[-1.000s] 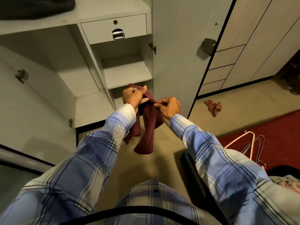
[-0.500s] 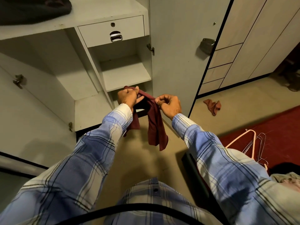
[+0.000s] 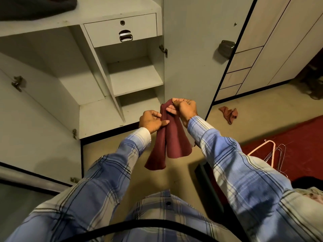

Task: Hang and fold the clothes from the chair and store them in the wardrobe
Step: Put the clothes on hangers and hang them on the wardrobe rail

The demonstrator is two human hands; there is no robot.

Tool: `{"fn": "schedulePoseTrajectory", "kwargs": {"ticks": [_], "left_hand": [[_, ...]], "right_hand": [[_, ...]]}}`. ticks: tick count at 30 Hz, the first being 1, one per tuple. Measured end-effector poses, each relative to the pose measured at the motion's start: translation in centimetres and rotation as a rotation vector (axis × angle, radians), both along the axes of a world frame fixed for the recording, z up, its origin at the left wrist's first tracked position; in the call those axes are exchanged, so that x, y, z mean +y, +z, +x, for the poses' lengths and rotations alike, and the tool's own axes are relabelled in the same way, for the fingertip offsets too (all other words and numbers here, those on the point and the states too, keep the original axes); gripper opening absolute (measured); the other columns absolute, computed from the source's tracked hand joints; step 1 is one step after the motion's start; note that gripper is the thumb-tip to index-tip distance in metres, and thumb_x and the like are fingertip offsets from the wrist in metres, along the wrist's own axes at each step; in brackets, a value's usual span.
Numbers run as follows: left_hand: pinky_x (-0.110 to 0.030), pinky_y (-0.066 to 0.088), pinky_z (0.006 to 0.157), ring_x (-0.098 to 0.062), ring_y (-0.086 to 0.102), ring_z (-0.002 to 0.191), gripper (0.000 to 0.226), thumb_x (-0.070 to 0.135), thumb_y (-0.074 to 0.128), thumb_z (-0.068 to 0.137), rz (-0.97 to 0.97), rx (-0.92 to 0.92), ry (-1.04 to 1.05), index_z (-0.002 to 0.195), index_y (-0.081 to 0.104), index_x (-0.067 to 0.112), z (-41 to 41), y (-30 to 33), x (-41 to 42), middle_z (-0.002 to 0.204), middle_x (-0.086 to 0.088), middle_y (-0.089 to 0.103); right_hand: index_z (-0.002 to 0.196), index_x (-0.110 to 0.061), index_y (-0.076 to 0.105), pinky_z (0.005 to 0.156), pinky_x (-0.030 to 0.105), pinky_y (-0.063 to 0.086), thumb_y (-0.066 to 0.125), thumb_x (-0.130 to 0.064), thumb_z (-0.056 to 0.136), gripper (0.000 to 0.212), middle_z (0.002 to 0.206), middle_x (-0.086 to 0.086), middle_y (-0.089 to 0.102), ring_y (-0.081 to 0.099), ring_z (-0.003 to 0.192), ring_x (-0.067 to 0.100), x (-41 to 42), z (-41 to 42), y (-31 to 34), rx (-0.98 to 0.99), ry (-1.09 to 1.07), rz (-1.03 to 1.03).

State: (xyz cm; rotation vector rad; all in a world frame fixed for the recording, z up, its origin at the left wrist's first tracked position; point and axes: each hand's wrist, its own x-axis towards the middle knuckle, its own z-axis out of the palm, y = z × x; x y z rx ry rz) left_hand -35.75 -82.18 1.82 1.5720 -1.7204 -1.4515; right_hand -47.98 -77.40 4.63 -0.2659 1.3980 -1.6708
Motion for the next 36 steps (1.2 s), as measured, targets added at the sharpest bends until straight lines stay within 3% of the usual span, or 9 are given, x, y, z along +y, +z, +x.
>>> {"fn": "schedulePoseTrajectory", "kwargs": {"ticks": [3, 8, 12, 17, 22, 27, 30, 33, 36], "left_hand": [[-0.023, 0.045, 0.072, -0.015, 0.056, 0.073, 0.026, 0.028, 0.086, 0.072, -0.147, -0.115, -0.033, 0.081, 0.063, 0.018, 0.0, -0.5, 0.0, 0.073, 0.004, 0.060], [-0.023, 0.046, 0.068, -0.017, 0.059, 0.069, 0.024, 0.031, 0.083, 0.075, -0.295, -0.118, 0.005, 0.067, 0.063, 0.022, 0.9, -0.8, -1.1, 0.066, 0.004, 0.063], [-0.023, 0.044, 0.069, -0.015, 0.061, 0.075, 0.016, 0.023, 0.077, 0.079, -0.559, -0.078, 0.013, 0.069, 0.065, 0.023, 1.2, 0.4, -1.8, 0.073, 0.006, 0.067], [-0.028, 0.048, 0.078, -0.018, 0.065, 0.084, 0.008, 0.016, 0.066, 0.087, -0.610, -0.093, -0.190, 0.082, 0.070, 0.020, 0.3, 1.8, -2.7, 0.084, 0.001, 0.073], [-0.022, 0.045, 0.076, -0.017, 0.064, 0.085, 0.005, 0.017, 0.068, 0.089, -0.530, -0.046, -0.292, 0.084, 0.068, 0.017, 1.0, 2.7, -3.7, 0.084, 0.002, 0.068], [-0.030, 0.046, 0.070, -0.013, 0.054, 0.069, 0.028, 0.027, 0.083, 0.076, -0.275, -0.016, -0.368, 0.086, 0.057, 0.022, 3.1, 1.3, -4.4, 0.076, 0.004, 0.059], [-0.030, 0.041, 0.072, -0.015, 0.045, 0.061, 0.021, 0.021, 0.082, 0.077, -0.158, -0.121, -0.529, 0.075, 0.061, 0.017, 4.3, -0.6, -3.9, 0.062, 0.005, 0.051], [-0.031, 0.037, 0.071, -0.018, 0.038, 0.062, 0.027, 0.023, 0.075, 0.084, -0.217, -0.181, -0.501, 0.067, 0.054, 0.020, 5.0, -1.8, -3.8, 0.061, 0.004, 0.040], [-0.033, 0.043, 0.071, -0.015, 0.045, 0.064, 0.016, 0.030, 0.070, 0.084, -0.302, -0.066, -0.343, 0.073, 0.059, 0.026, 5.2, -1.3, -4.4, 0.064, 0.005, 0.049]], "right_hand": [[0.081, 0.002, 0.059, 0.057, 0.029, 0.060, 0.046, 0.009, 0.095, 0.020, 0.072, 0.013, 0.060, 0.065, 0.050, 0.013, -0.3, -0.1, 0.6, -0.021, -0.012, -0.043], [0.076, -0.004, 0.061, 0.062, 0.033, 0.062, 0.054, 0.003, 0.092, 0.018, 0.075, 0.015, 0.066, 0.067, 0.059, 0.018, -0.6, -1.1, 0.0, 0.043, -0.138, 0.055], [0.086, -0.021, 0.064, 0.089, 0.032, 0.053, 0.069, -0.016, 0.082, 0.008, 0.093, 0.001, 0.073, 0.068, 0.089, 0.018, -0.3, -1.7, -1.2, 0.788, -0.069, 0.332], [0.113, -0.017, 0.064, 0.085, 0.022, 0.051, 0.077, -0.010, 0.073, 0.043, 0.098, -0.005, 0.068, 0.063, 0.091, 0.007, -0.2, -1.1, -0.9, 1.039, 0.473, 0.062], [0.089, -0.020, 0.069, 0.076, 0.028, 0.057, 0.078, -0.018, 0.080, 0.013, 0.074, -0.006, 0.066, 0.061, 0.070, 0.008, -1.4, -0.6, -1.6, 1.007, 0.453, 0.092], [0.078, -0.022, 0.068, 0.062, 0.013, 0.047, 0.074, -0.022, 0.084, 0.008, 0.069, -0.004, 0.063, 0.055, 0.061, 0.005, -1.7, -0.4, -1.5, 0.874, 0.292, 0.056], [0.069, -0.024, 0.065, 0.070, 0.028, 0.048, 0.075, -0.027, 0.083, 0.017, 0.067, -0.005, 0.061, 0.055, 0.066, 0.011, -2.3, -0.5, -1.6, 0.765, 0.198, 0.014], [0.069, -0.023, 0.064, 0.071, 0.032, 0.048, 0.073, -0.026, 0.084, 0.017, 0.067, -0.003, 0.061, 0.054, 0.067, 0.014, -2.4, -1.1, -1.3, 0.753, 0.159, 0.008], [0.076, -0.023, 0.065, 0.074, 0.025, 0.047, 0.074, -0.029, 0.083, 0.012, 0.075, -0.002, 0.065, 0.057, 0.072, 0.012, -1.8, -2.1, -1.5, 0.881, 0.208, 0.143]]}}
